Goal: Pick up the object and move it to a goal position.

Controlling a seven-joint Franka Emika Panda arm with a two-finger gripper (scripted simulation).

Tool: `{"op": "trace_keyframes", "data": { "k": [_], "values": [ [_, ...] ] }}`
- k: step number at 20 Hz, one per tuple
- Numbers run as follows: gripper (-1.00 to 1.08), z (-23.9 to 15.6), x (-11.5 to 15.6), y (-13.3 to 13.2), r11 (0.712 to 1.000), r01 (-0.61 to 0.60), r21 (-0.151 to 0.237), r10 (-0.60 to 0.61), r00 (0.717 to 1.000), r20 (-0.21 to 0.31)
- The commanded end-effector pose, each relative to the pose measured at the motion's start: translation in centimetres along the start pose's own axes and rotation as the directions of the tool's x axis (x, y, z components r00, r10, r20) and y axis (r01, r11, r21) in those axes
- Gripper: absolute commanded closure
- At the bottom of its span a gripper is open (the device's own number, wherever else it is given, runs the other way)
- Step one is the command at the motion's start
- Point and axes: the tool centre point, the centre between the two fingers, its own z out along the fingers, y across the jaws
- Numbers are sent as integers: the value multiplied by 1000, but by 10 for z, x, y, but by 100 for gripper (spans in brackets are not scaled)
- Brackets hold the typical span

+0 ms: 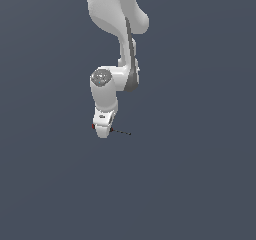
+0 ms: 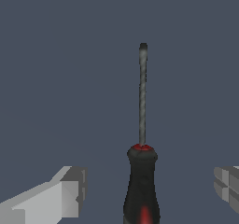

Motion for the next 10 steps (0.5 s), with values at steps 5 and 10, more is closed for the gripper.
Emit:
{"op": "trace_keyframes", "data": {
  "k": [5,10],
  "values": [
    [-92,24,0,-1,1000,3,1,-3,1000,0],
    [-92,43,0,-1,1000,5,1,-5,1000,0]
  ]
}}
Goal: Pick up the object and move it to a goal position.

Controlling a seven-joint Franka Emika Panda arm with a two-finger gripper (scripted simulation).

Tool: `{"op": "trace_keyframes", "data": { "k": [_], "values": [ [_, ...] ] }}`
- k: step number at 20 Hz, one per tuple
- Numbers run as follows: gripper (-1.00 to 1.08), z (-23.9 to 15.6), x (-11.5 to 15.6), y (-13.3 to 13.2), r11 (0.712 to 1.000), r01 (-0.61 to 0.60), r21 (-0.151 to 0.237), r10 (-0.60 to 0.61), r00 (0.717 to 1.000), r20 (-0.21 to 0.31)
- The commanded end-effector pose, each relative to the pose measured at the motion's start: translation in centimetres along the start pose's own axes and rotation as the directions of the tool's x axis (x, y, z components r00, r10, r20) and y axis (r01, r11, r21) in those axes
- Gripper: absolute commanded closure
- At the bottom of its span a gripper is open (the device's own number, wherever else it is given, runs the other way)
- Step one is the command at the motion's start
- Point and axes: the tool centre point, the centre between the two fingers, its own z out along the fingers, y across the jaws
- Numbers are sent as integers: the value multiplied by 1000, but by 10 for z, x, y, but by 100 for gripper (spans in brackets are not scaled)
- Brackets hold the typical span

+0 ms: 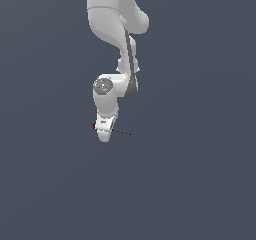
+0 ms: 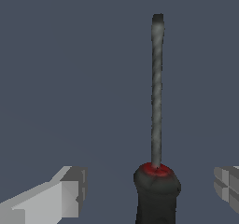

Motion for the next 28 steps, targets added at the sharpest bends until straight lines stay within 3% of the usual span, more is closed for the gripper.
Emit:
{"op": "trace_keyframes", "data": {
  "k": [1,4,5,19,28],
  "values": [
    [-92,7,0,1,1000,0,-1,0,1000,0],
    [-92,9,0,1,1000,0,-1,0,1000,0],
    [108,9,0,1,1000,0,-1,0,1000,0],
    [108,6,4,4,1000,0,-1,0,1000,0],
    [108,-24,43,27,1000,1,-1,-1,1000,-1]
  ]
}}
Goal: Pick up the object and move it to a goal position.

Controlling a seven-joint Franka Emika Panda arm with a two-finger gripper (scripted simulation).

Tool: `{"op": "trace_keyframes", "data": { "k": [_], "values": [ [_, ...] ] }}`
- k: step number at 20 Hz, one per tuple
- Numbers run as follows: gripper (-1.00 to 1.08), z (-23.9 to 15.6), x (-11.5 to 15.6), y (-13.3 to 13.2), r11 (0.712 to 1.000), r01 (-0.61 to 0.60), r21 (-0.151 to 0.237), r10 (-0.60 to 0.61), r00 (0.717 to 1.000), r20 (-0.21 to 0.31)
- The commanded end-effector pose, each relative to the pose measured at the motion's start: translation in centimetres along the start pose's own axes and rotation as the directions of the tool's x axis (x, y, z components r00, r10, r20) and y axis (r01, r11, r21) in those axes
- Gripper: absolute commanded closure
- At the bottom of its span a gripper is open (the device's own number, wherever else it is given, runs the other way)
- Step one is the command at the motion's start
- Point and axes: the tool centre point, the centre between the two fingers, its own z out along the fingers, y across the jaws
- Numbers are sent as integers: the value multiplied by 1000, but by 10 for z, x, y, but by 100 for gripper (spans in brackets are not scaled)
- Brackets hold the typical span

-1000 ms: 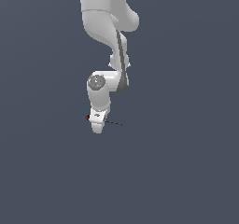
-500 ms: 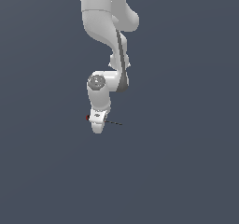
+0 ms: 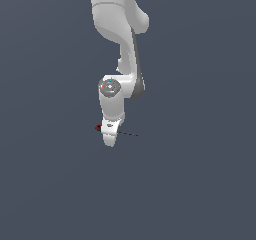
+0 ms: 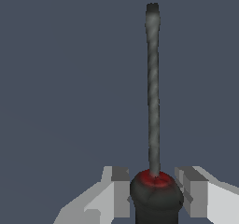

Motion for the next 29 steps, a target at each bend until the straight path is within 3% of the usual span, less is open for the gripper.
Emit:
{"op": "trace_keyframes", "data": {
  "k": [1,15,29],
  "values": [
    [108,-12,15,9,1000,1,-1,-1,1000,-1],
    [108,-81,104,67,1000,0,-1,0,1000,-1],
    [108,-100,130,86,1000,0,-1,0,1000,0]
  ]
}}
